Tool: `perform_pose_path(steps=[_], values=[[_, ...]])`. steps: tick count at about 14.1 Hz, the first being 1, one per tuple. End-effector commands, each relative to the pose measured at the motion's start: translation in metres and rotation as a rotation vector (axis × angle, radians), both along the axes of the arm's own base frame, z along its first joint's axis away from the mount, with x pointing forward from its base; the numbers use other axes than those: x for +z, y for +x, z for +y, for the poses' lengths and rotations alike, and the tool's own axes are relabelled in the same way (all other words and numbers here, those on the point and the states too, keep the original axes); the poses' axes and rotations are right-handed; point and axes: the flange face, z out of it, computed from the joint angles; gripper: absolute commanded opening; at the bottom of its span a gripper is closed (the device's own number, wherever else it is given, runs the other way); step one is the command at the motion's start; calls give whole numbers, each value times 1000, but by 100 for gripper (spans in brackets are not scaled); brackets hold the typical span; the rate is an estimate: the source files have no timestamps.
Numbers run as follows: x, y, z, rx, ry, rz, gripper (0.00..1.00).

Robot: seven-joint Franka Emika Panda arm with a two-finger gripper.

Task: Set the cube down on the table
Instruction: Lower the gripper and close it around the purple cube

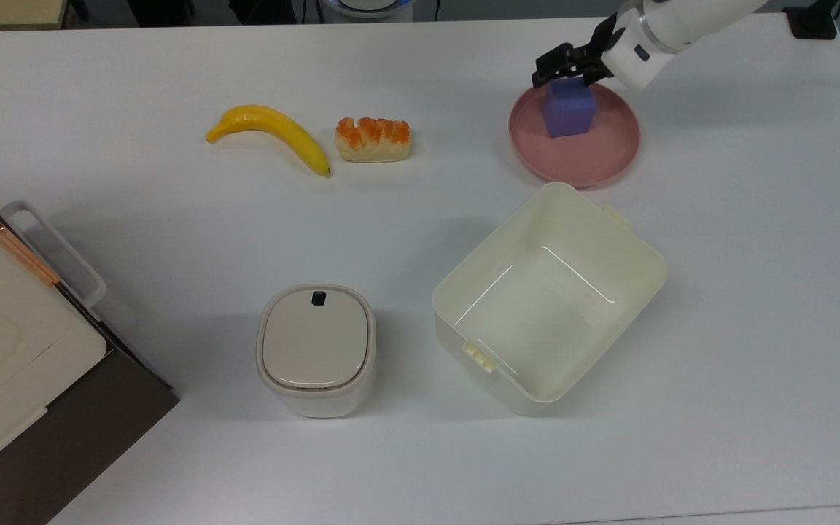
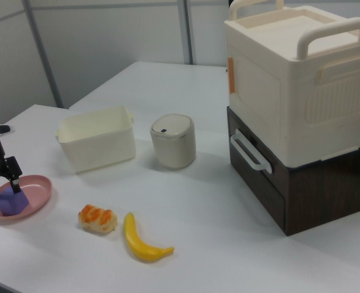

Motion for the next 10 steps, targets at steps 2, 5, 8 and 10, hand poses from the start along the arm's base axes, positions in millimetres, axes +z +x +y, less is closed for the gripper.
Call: perform_pose_path(steps=[2,5,8,10], values=[[-19,-2,2,-6,-26,11,100],[-11,5,4,-33,-20,-6,100],[22,19,5,-54,-4,-32,100],[34,22,3,-59,-1,-36,100]])
